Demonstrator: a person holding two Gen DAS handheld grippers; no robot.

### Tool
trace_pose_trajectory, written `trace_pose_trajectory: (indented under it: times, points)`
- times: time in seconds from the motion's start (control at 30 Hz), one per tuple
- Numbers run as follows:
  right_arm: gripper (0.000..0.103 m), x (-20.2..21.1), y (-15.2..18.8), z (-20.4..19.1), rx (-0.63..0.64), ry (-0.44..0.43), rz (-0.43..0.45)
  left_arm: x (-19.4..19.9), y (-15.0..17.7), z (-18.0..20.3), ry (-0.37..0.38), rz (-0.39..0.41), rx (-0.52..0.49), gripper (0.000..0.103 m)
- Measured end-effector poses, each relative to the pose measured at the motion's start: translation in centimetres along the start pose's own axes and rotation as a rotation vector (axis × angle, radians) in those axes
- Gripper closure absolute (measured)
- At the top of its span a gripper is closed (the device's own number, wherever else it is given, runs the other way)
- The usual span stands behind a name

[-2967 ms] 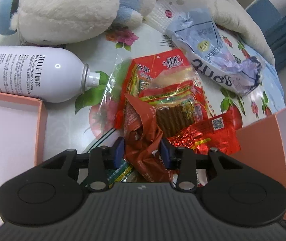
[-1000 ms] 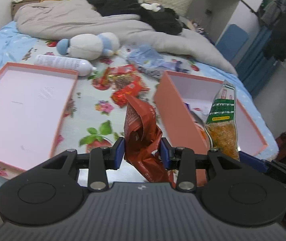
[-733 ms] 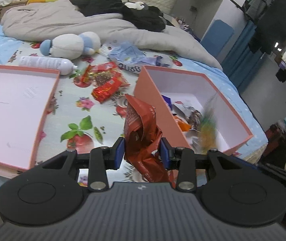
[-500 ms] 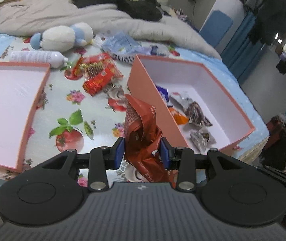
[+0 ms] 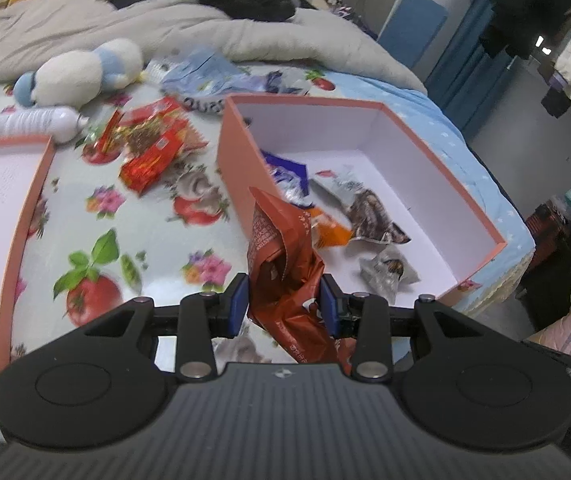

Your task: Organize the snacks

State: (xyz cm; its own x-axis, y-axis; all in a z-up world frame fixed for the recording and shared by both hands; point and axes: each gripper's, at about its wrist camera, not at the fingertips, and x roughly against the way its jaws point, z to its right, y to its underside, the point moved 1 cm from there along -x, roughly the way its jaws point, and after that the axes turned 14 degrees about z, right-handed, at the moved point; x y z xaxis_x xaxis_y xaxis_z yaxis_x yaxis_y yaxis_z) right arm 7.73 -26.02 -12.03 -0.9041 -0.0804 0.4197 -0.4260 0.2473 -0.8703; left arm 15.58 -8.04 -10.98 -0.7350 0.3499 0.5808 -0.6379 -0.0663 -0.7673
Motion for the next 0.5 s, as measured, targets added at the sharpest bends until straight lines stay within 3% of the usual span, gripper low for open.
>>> trace_pose_trajectory:
  times: [0.23, 0.3, 0.37, 0.43, 0.5]
  points:
    - [0.081, 0.8, 1.2, 2.4, -0.002, -0.020, -0.038, -0.4, 0.4, 0.3, -0.002, -0.002, 0.005, 0.060]
    - [0.073, 0.8, 2.0, 2.6, -0.005, -0.026, -0.068, -0.4, 1.0, -0.1, -0.008, -0.014, 0.009, 0.060]
    - [0.053, 0.6, 2.7, 2.7, -0.004, -0.040, -0.094, -0.3, 1.7, -0.5, -0.016, -0.026, 0.014, 0.060]
    - [0.043, 0.1, 3.7, 2.4, 0.027, -0.079, -0.137, -0.1, 2.2, -1.0, -0.026, -0.033, 0.021, 0.060]
    - [0.040, -0.6, 4.8, 1.9, 0.066, -0.128, -0.189, 0.0, 2.8, -1.5, -0.036, -0.038, 0.034, 0.060]
